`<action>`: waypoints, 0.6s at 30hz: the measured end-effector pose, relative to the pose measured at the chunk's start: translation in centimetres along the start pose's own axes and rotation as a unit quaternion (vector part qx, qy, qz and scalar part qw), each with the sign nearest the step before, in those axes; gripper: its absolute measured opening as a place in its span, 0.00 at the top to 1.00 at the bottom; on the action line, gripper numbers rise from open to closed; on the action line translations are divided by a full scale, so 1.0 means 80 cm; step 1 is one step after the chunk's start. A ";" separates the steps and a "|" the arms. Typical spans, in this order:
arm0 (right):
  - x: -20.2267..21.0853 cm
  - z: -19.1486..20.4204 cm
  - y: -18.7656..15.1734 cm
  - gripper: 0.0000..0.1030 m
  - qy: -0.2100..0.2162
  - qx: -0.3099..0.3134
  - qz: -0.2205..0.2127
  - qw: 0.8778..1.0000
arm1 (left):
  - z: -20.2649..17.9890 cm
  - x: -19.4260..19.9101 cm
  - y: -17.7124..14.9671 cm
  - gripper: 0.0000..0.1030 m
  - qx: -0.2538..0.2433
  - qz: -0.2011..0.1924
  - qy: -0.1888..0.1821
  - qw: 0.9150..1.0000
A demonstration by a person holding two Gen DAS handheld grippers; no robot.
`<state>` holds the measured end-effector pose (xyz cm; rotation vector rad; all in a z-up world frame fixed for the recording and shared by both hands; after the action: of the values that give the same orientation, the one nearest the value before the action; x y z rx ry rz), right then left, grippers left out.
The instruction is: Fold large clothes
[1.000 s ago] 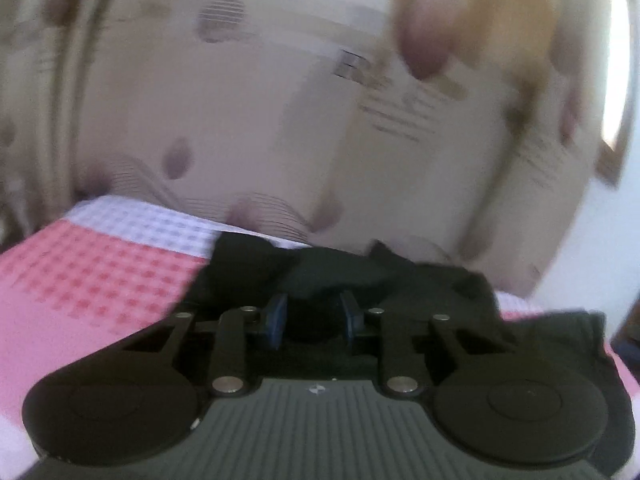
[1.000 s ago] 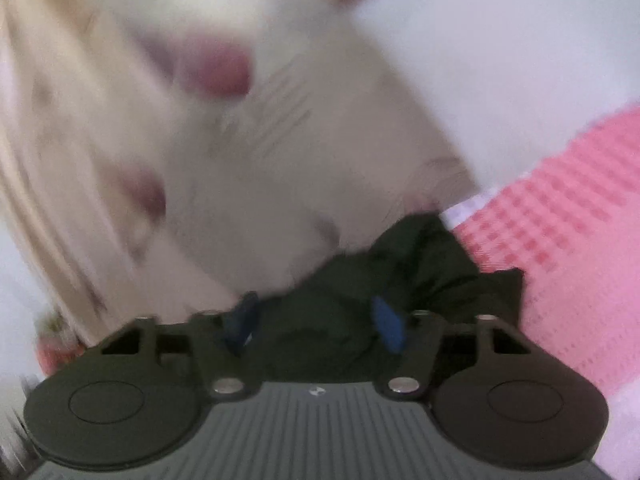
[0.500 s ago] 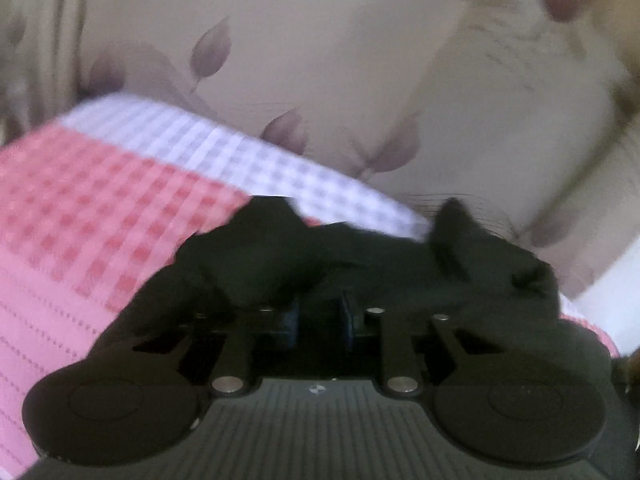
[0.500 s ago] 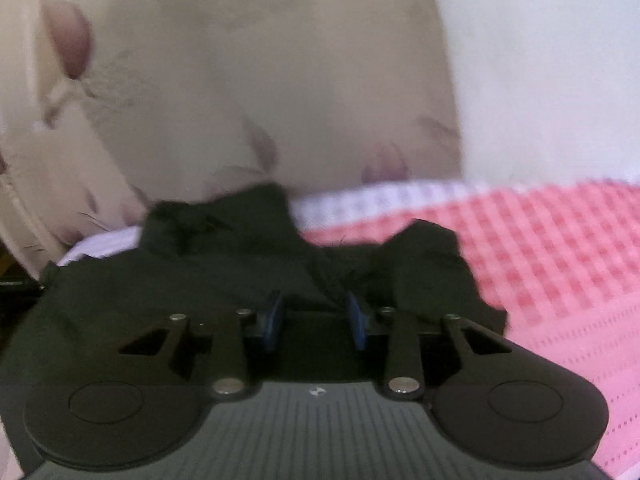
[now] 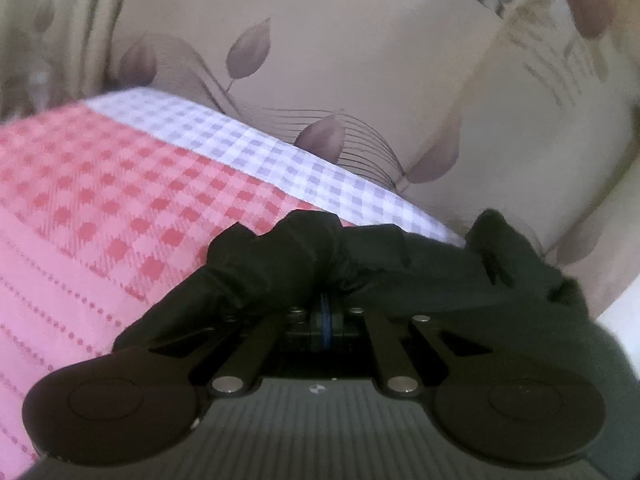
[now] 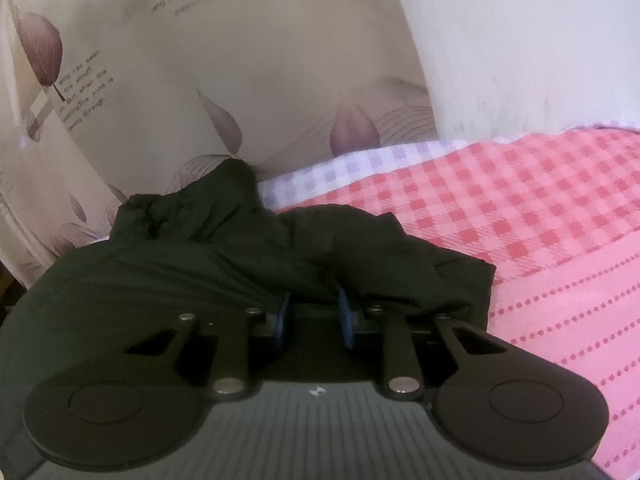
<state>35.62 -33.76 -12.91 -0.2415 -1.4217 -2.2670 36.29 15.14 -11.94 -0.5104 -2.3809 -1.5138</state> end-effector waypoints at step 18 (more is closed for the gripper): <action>-0.003 0.016 -0.003 0.78 -0.038 0.062 -0.007 0.997 | 0.102 0.020 -0.002 0.89 0.274 -0.059 0.079 0.957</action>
<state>35.58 -32.47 -12.62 -0.2798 -1.6014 -2.1918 34.48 22.71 -14.80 -0.1149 -2.5816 -0.8238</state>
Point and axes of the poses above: each gripper's, at about its wrist camera, not at the fingertips, and x roughly against the way its jaws point, z to its left, y to its top, the point moved 3 cm from there along -x, roughly the way its jaws point, and after that the axes turned 8 degrees about -z, right-handed, at the moved point
